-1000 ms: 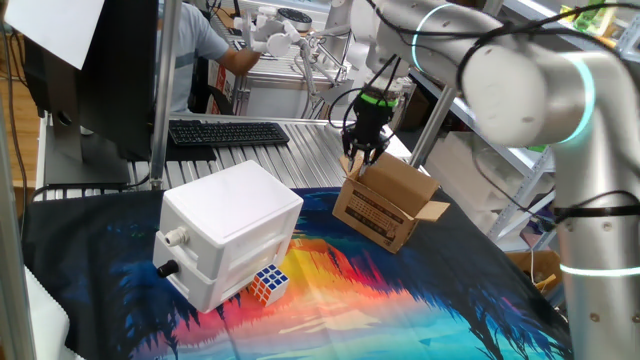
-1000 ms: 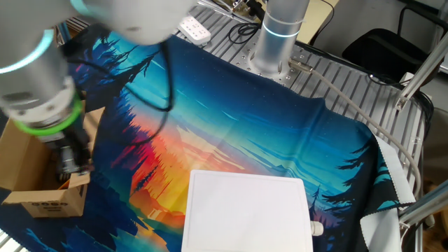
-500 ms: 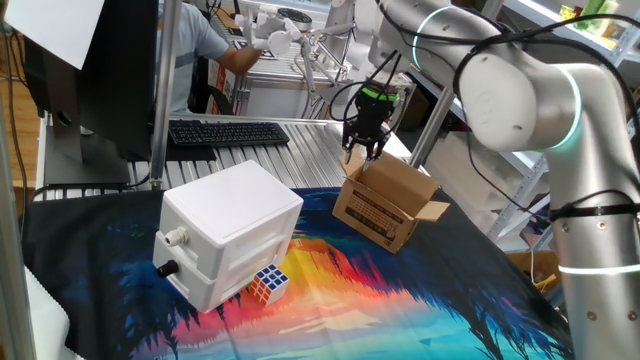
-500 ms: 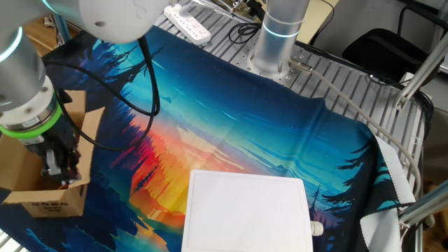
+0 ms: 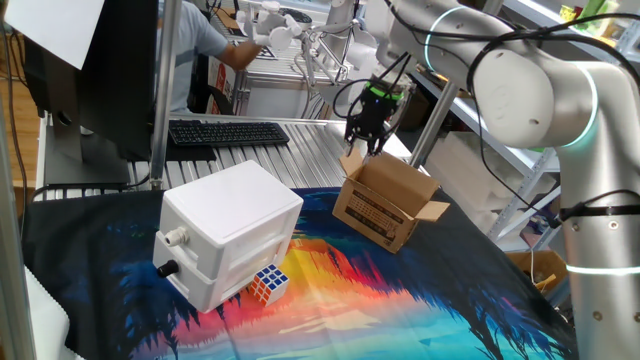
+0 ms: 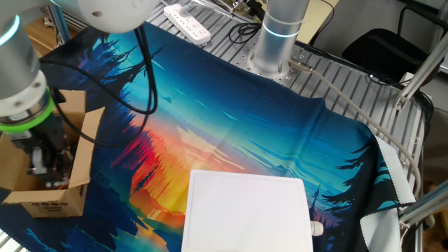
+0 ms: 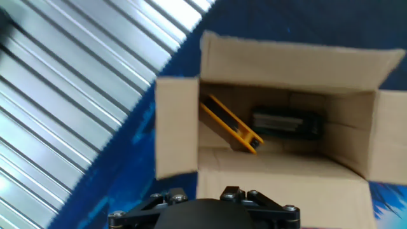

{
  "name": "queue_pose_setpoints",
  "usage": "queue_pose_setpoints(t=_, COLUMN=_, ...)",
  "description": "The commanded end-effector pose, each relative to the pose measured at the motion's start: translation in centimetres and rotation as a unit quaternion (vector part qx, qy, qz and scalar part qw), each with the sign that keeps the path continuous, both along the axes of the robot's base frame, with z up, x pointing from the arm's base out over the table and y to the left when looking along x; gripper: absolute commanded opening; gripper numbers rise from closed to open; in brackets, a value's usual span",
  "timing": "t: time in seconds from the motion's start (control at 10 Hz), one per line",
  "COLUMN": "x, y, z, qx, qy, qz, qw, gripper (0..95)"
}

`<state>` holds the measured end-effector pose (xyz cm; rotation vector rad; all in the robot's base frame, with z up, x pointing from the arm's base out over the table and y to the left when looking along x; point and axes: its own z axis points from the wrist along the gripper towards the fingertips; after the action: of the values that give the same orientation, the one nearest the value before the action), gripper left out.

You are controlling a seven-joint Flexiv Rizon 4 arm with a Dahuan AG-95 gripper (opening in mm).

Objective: Cover the box

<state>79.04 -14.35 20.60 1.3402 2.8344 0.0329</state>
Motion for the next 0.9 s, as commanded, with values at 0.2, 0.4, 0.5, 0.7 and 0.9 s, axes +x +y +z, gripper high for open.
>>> queue_pose_setpoints(t=0.2, x=-0.3, y=0.2, z=-0.6, qx=-0.007, qy=-0.051, qz=0.018, qw=0.9985, gripper=38.0)
queue_pose_setpoints(t=0.4, x=-0.2, y=0.6, z=-1.3, qx=-0.019, qy=-0.063, qz=0.016, qw=0.9977, gripper=38.0)
queue_pose_setpoints(t=0.5, x=-0.2, y=0.8, z=-1.6, qx=-0.017, qy=-0.065, qz=0.013, qw=0.9976, gripper=38.0)
queue_pose_setpoints(t=0.7, x=-0.2, y=0.8, z=-1.7, qx=-0.006, qy=-0.063, qz=0.014, qw=0.9979, gripper=38.0)
queue_pose_setpoints(t=0.9, x=-0.2, y=0.9, z=-1.6, qx=-0.007, qy=-0.064, qz=0.014, qw=0.9978, gripper=38.0)
